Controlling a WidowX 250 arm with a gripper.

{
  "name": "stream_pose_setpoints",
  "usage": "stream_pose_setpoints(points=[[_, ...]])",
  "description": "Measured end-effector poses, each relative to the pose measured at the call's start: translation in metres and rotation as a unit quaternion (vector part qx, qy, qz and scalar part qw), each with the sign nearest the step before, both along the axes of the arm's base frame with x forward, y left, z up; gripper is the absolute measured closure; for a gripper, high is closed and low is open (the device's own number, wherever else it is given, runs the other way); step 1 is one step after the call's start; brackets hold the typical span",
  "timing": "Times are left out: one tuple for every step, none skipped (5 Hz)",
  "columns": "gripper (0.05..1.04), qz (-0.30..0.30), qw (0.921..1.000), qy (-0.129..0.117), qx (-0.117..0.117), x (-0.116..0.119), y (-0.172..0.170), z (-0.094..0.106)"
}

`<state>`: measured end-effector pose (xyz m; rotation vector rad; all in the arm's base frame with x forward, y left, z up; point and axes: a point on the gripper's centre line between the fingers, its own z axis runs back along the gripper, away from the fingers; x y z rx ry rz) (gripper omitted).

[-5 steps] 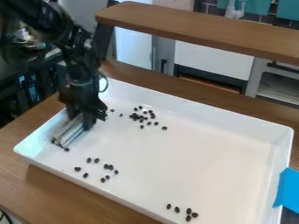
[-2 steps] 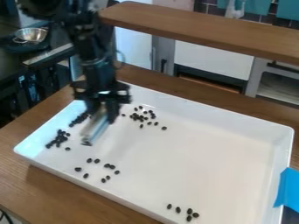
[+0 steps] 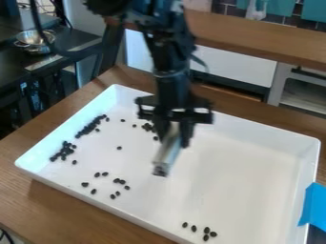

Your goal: Sweep into pile

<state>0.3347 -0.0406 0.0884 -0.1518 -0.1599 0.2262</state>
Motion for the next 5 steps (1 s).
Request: stream_pose_setpoints(points=[[0.702, 0.009, 0.9999, -0.011, -0.001, -0.001, -0.029, -0.005], [0.702, 0.013, 0.9997, -0.018, -0.004, -0.005, -0.061, -0.015], [0.702, 0.012, 0.9997, -0.022, 0.001, -0.009, -0.087, -0.031], [0.702, 0.014, 0.9997, -0.020, -0.002, -0.010, -0.105, -0.049], [0.702, 0.025, 0.9993, -0.029, 0.002, -0.012, -0.108, -0.066]])
